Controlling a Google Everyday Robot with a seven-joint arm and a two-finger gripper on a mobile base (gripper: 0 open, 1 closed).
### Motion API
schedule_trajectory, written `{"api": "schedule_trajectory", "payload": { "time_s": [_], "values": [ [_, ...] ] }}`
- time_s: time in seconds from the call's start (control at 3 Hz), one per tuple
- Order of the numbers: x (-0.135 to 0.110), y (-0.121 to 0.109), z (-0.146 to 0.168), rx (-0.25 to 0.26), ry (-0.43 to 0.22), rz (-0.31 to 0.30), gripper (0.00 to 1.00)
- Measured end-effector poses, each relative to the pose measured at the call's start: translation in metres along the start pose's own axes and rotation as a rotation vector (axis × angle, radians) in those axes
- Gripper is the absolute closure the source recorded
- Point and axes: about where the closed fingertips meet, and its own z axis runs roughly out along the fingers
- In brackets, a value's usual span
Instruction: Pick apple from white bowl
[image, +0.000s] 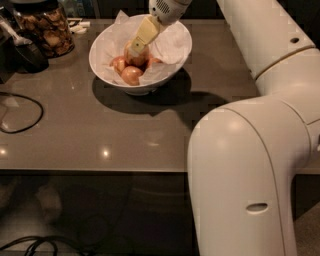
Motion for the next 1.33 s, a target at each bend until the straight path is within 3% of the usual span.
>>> {"api": "schedule_trajectory", "payload": {
  "time_s": [1.33],
  "values": [
    [-0.002,0.002,0.032,-0.046,0.046,0.003,0.12]
  ]
}}
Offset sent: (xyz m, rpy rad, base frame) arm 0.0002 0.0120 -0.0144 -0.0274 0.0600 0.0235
